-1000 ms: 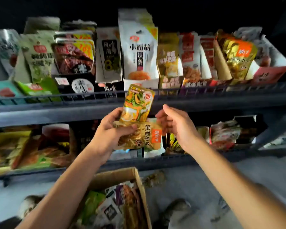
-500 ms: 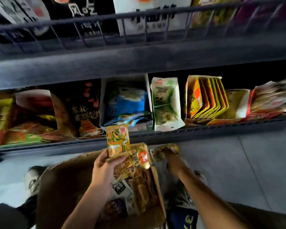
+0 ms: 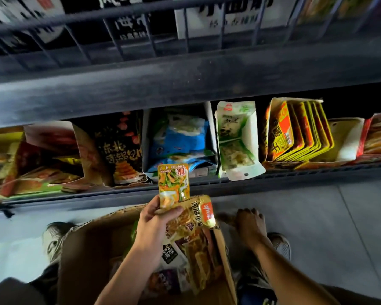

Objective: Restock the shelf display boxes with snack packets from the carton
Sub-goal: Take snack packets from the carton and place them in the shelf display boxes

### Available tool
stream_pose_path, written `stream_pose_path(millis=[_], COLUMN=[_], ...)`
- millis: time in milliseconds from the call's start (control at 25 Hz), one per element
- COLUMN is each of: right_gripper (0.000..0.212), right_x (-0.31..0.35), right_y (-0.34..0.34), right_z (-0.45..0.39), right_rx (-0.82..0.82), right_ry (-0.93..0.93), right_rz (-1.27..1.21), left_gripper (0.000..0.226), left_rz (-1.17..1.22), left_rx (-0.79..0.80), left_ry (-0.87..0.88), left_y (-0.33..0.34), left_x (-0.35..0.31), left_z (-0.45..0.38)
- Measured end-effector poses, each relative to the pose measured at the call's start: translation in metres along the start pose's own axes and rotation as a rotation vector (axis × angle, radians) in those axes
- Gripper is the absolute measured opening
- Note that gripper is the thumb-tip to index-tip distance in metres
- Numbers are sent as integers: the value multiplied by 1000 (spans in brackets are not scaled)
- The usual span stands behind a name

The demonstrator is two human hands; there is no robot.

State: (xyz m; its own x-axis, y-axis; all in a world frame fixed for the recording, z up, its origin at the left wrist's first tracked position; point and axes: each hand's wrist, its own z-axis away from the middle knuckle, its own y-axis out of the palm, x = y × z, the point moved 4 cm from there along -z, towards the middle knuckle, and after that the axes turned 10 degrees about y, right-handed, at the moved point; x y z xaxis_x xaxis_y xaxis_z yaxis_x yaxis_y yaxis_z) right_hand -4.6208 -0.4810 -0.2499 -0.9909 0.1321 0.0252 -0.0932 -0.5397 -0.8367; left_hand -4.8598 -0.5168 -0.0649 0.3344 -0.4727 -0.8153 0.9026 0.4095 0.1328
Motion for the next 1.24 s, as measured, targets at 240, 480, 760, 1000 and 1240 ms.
stream_pose_path(millis=[240, 480, 760, 1000, 1240], right_gripper=[17, 23, 10, 13, 40], right_x=[-29, -36, 30, 83, 81], right_y=[-118, -309, -395, -379, -361], right_z=[35, 157, 233, 258, 268], right_rx=[231, -139, -276, 32, 184], right_ry=[-22, -225, -455, -625, -620], right_rz=[-292, -479, -428, -794, -796], left_gripper=[38, 39, 49, 31, 41], left_rz=[198, 105, -469, -753, -331], left_rx=[-45, 274, 587, 518, 271], left_ry=[-45, 129, 611, 891, 851], left_y=[1, 9, 1, 16, 10], left_x=[-7, -47, -134, -192, -212], left_z=[16, 65, 122, 157, 156])
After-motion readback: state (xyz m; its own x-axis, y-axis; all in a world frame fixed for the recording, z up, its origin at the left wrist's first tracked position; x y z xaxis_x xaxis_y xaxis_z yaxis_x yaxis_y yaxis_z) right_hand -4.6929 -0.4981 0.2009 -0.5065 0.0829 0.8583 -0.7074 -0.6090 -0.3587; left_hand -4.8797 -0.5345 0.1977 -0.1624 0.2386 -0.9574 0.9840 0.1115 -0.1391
